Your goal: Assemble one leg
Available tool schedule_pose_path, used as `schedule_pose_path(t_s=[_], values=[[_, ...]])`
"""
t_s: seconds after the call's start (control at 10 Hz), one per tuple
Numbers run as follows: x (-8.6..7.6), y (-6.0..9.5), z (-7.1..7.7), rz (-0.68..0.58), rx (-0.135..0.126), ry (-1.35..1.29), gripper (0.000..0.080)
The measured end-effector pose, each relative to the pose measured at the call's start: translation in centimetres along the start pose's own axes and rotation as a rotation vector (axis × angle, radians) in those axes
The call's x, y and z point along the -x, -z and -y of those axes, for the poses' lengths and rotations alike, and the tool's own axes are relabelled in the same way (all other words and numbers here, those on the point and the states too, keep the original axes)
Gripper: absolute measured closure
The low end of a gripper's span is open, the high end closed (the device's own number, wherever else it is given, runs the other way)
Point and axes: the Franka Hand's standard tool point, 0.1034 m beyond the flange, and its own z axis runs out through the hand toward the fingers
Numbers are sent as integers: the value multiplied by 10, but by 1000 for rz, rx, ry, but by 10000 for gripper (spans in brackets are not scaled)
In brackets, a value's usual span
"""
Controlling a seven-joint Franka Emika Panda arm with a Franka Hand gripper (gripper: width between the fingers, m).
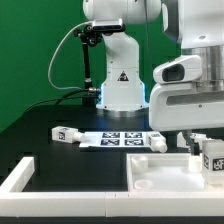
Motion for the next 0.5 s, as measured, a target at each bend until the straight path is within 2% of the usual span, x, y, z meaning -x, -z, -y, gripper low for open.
schedule_pose_path(t_s=[0.1, 0.2, 0.5], values=[[0, 0, 0, 1, -1, -104, 389], [0, -1, -2, 1, 1, -183, 510], [1, 0, -3, 27, -5, -588, 510]])
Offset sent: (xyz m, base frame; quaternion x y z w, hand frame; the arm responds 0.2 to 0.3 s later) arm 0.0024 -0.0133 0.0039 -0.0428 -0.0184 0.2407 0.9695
